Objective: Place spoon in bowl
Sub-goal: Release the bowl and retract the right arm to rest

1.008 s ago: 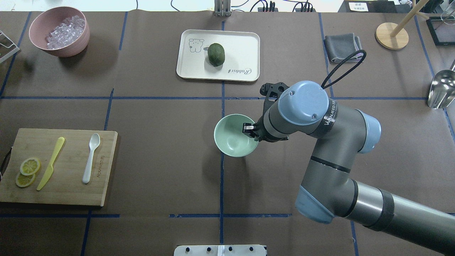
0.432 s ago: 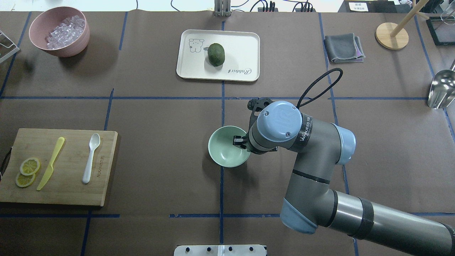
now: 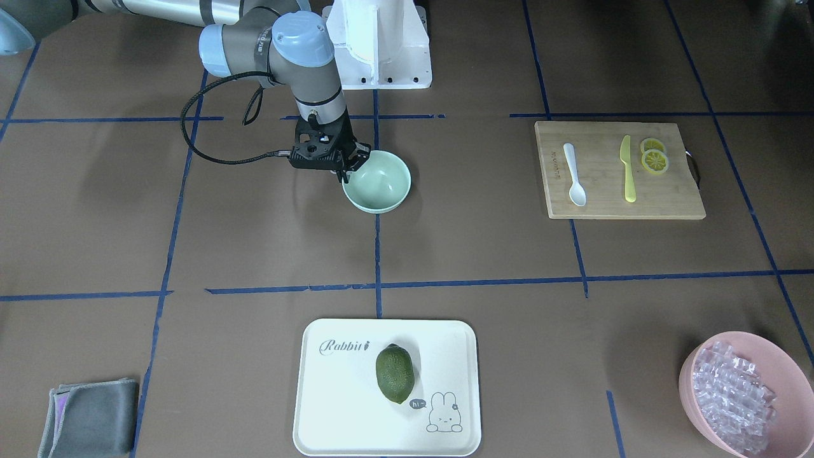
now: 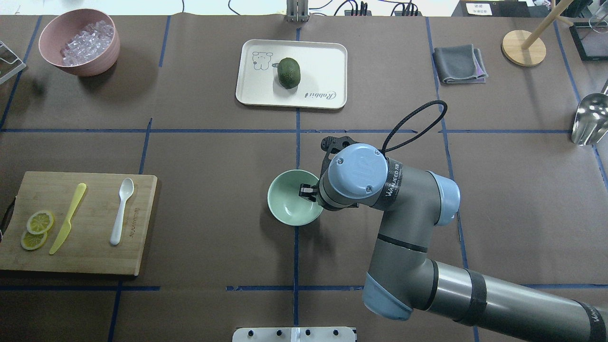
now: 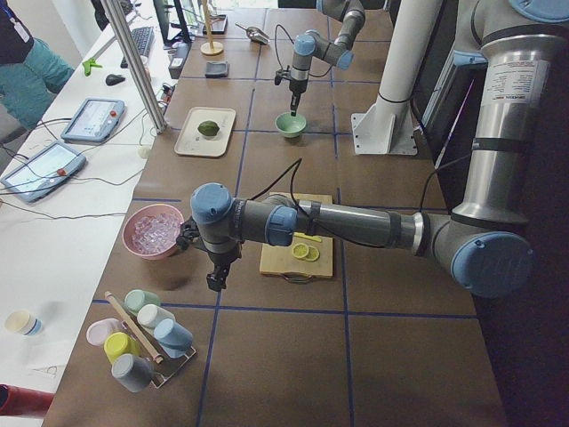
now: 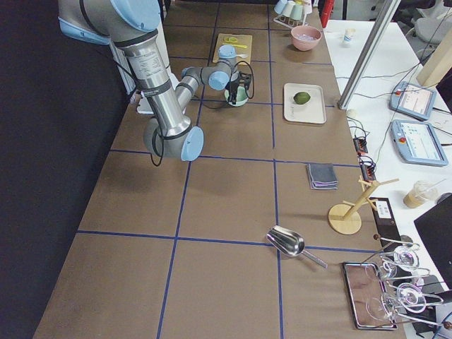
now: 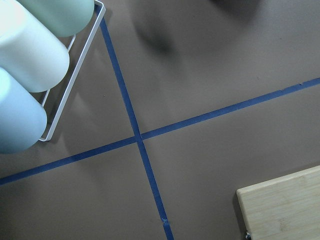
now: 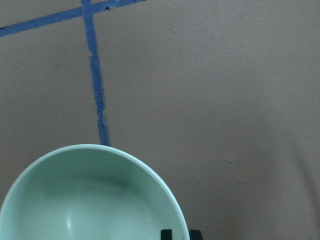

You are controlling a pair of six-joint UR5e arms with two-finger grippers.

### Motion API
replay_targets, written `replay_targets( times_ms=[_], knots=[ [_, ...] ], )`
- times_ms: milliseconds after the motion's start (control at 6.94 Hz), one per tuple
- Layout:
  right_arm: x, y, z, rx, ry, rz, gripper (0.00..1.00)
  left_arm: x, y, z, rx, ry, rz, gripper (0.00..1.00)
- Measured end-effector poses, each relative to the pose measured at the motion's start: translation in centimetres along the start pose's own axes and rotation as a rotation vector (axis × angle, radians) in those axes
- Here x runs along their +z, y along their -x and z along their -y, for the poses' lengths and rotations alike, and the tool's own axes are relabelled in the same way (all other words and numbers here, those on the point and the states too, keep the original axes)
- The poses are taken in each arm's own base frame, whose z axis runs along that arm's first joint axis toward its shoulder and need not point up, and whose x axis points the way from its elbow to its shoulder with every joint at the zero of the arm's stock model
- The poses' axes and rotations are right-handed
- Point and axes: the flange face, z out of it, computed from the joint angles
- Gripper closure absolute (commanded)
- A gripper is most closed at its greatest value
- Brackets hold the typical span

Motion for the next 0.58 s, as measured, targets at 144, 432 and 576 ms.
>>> replay_targets(
  times_ms=[144,432,576],
  knots=[
    [-1.3,0.0,0.9,0.006,-0.001,0.016,0.0,0.1,-0.2,0.1,0.003,0.001,-0.001,0.0],
    [-6.2,-2.7,7.2,-0.003,0.035,0.021,0.0,0.6,-1.5,1.2,0.02,0.009,-0.004,0.0],
    [-9.4,-6.1,11.3,-0.063,0.051,-0.006,0.0,1.3,-2.7,1.8,0.023,0.019,-0.008,0.0]
  ],
)
